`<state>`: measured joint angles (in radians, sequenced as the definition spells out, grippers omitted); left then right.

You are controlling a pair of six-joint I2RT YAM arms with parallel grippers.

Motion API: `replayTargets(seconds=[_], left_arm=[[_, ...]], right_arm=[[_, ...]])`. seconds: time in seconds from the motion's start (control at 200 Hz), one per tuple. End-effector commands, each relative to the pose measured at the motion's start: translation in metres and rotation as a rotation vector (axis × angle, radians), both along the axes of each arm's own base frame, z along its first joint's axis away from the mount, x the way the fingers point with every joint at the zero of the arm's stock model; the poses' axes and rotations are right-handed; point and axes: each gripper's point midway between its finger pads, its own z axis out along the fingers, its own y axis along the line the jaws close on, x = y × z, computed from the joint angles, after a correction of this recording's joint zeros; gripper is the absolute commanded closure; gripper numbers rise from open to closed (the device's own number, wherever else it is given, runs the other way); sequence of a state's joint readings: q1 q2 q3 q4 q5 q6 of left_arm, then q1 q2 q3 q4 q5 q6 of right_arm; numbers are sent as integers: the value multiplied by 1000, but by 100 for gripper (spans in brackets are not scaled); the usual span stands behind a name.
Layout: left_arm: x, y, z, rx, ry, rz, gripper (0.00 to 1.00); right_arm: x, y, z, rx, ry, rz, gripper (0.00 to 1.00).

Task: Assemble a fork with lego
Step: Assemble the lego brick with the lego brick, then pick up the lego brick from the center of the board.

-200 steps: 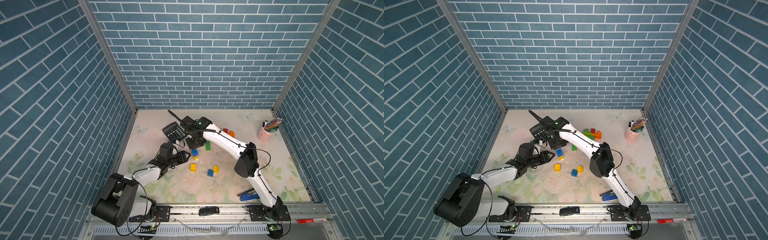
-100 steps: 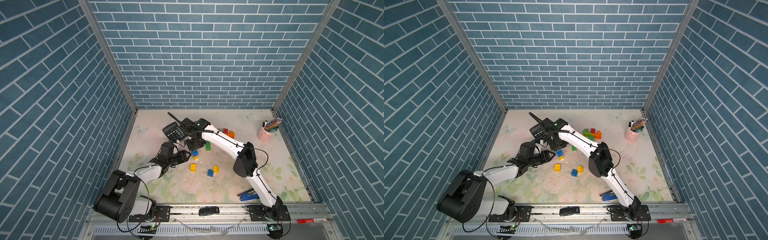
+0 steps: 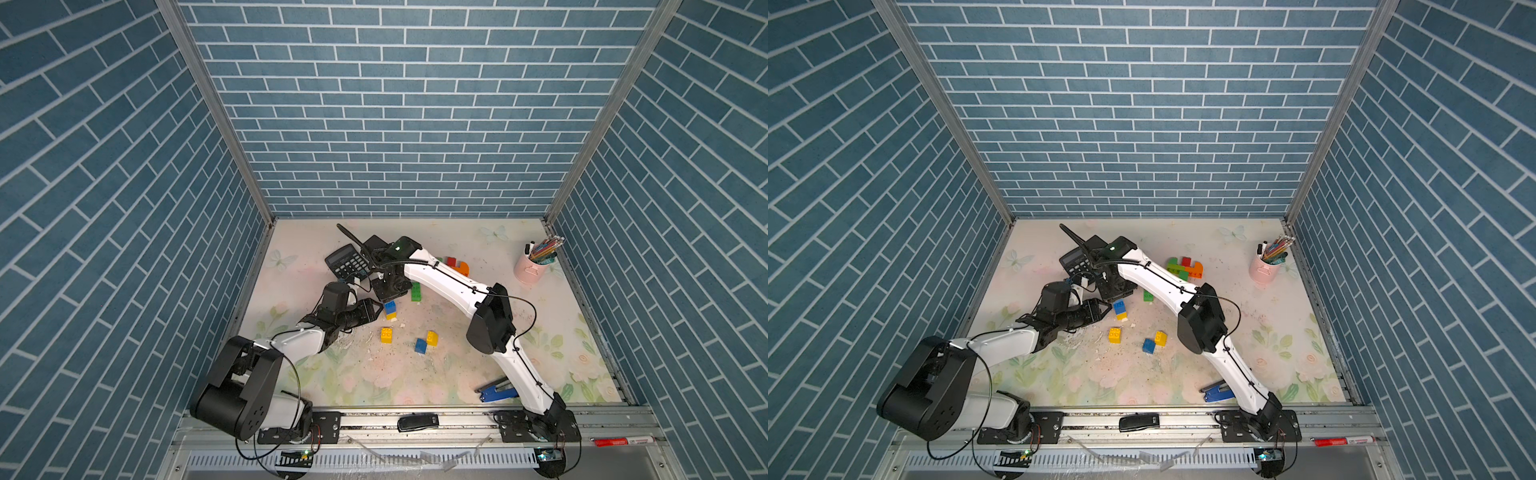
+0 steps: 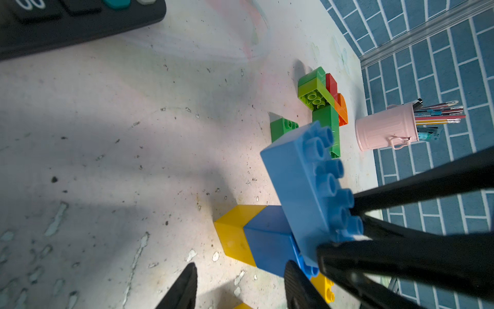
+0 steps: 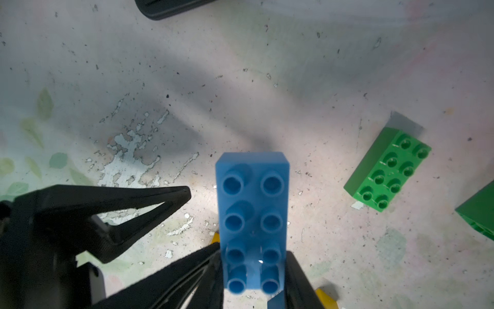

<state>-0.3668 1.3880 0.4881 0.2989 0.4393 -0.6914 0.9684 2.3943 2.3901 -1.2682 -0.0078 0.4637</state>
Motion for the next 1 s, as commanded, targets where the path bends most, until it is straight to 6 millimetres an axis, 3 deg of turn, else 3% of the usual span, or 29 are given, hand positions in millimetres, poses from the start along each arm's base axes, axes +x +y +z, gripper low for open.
replayTargets(seconds=[0.0,0.23,0.415,0.625,0.995], left_arm=[[5,-3,3,2,-17,-15,46],[5,-3,5,0,-22,-12,46],[4,-3,5,0,-18,-13,46],[4,-3,6,-1,-18,-16,46],[2,-2,8,7,-22,-16,46]], right_arm=[[-15,-22,-34,-136,87,7,100],[-19,-42,-59,-249,117,-25,100],[-27,-43,-69,-260,147,-44,100],[-31,-35,-69,-216,178,-66,100],[-23,-38,-68,-224,120,-34,100]])
